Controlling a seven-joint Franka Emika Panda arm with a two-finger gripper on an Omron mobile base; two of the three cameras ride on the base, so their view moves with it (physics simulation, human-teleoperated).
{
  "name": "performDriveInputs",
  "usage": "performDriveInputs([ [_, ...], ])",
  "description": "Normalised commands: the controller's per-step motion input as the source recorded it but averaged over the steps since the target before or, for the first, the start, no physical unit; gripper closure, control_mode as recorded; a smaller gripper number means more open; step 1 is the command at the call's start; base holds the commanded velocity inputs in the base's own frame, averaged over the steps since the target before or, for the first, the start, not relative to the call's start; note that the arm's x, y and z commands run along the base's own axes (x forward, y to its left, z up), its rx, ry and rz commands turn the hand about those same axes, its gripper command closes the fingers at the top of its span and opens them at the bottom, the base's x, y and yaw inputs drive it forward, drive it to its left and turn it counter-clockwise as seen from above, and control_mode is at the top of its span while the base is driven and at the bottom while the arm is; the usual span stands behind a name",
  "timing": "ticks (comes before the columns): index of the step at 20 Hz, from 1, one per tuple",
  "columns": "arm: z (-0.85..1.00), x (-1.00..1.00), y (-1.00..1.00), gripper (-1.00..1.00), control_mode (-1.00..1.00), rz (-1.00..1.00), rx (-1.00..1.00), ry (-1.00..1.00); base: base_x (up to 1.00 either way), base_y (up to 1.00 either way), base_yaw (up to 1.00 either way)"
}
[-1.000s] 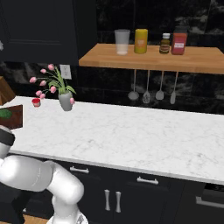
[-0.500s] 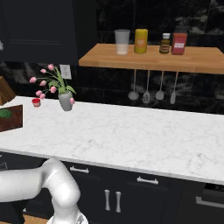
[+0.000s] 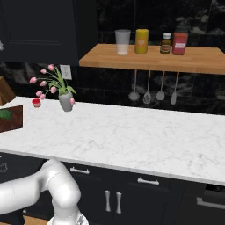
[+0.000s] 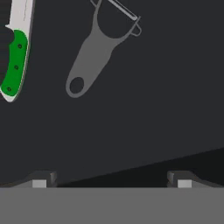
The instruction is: Place the appropriate cutting tool for cutting the broccoli skin on the cutting board.
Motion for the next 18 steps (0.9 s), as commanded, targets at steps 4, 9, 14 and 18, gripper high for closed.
performDriveInputs([
  [4,-0.10,0.00,0.21,-1.00,-1.00,0.00,0.00,-0.14,0.00,0.00,0.00],
  [9,-0.11,0.07,0.20,-1.00,-1.00,0.00,0.00,-0.17,0.00,0.00,0.00],
  [14,-0.08,0.20,0.14,-1.00,-1.00,0.00,0.00,-0.04,0.00,0.00,0.00],
  [18,-0.20,0.27,0.13,-1.00,-1.00,0.00,0.00,0.03,0.00,0.00,0.00],
])
